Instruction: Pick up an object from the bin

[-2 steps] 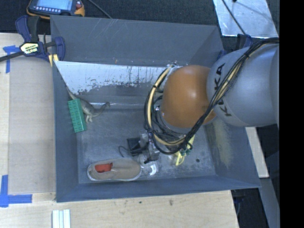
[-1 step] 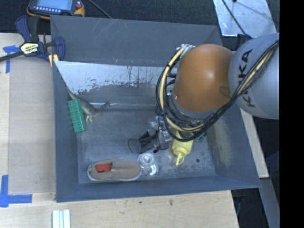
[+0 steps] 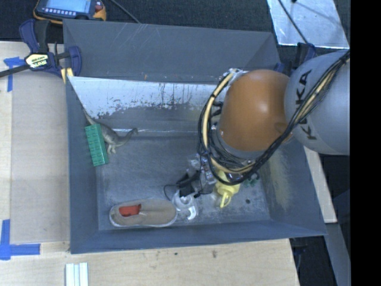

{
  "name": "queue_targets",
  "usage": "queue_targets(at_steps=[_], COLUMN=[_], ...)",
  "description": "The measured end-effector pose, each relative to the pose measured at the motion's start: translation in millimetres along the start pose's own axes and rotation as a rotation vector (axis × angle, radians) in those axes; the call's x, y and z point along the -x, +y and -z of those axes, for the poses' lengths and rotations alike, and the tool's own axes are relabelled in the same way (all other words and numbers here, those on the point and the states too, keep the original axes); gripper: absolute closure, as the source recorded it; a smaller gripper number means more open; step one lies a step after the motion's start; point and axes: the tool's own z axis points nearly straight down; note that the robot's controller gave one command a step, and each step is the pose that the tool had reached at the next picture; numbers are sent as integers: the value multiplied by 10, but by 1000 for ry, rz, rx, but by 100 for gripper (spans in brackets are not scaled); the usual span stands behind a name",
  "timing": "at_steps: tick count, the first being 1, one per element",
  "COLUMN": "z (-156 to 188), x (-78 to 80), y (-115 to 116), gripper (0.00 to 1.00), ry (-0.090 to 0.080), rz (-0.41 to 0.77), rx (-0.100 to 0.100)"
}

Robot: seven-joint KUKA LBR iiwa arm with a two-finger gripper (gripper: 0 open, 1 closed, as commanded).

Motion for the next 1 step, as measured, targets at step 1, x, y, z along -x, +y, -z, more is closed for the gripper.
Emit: queue_targets(at_steps=[1], z=[141], x=[-28], y=[-1], gripper=[100], ry=[25], rz=[-6], rx=[5])
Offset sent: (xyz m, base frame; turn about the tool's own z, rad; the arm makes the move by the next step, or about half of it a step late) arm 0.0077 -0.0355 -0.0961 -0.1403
